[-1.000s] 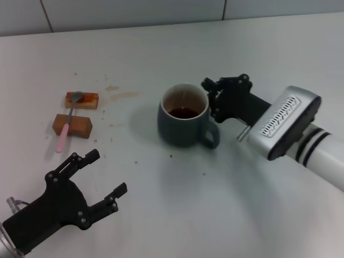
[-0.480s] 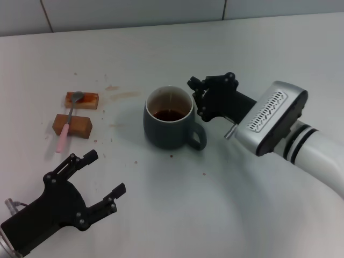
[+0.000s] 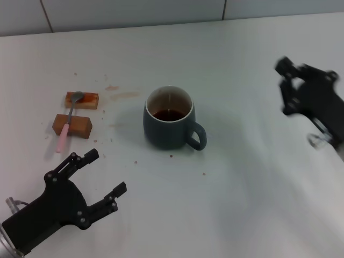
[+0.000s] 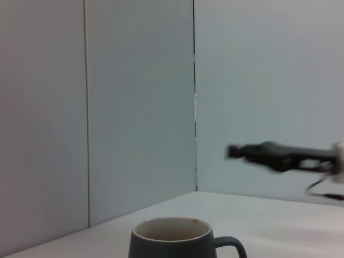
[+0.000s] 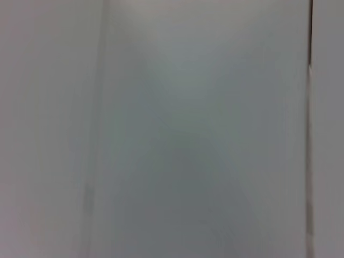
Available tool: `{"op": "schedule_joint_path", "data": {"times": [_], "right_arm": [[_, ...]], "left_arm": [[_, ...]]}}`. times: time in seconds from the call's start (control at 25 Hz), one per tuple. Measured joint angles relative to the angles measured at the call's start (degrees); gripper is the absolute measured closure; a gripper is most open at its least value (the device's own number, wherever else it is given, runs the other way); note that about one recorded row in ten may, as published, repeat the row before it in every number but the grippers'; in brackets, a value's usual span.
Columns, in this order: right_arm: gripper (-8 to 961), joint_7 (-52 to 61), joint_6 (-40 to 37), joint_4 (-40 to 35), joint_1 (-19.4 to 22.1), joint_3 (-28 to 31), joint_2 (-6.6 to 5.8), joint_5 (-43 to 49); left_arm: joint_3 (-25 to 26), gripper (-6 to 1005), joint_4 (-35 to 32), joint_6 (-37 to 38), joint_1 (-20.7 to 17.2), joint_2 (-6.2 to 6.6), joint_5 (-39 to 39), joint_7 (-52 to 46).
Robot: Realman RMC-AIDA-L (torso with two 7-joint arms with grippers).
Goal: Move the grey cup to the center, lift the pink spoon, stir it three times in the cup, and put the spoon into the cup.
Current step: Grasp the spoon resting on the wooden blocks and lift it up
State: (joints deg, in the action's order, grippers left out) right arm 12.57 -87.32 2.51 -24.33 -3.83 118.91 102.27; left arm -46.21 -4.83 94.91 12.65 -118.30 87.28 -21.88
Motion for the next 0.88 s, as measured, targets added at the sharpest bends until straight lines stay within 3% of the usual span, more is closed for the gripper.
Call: {"op": "schedule_joint_path", "data": {"times": [0.12,0.28,0.56,0.88], "right_arm": [[844,7.69,-10.06,-6.25,3.93,-3.91,-0.04,4.43],[838,17.01,-15.92,-15.22,6.59,-10.31,-0.04,12.19],[828,19.68,-14.08,-20.47,7.11,-13.72,0.17,24.69],[817,18.99,-9.59,-18.70,5.65,-15.50,0.36,27.43]], "left_arm": [[-0.01,140,0.10,-0.02,0.07,0.00,0.00,0.00],[-0.03,140,0.12,-0.05,0.26,-0.01,0.02,0.00],[-0.42,140,0.26,-0.35,0.52,-0.18,0.27,0.00],[-0.46,140,0.34,-0.55,0.45,-0.26,0.30,0.11]]}}
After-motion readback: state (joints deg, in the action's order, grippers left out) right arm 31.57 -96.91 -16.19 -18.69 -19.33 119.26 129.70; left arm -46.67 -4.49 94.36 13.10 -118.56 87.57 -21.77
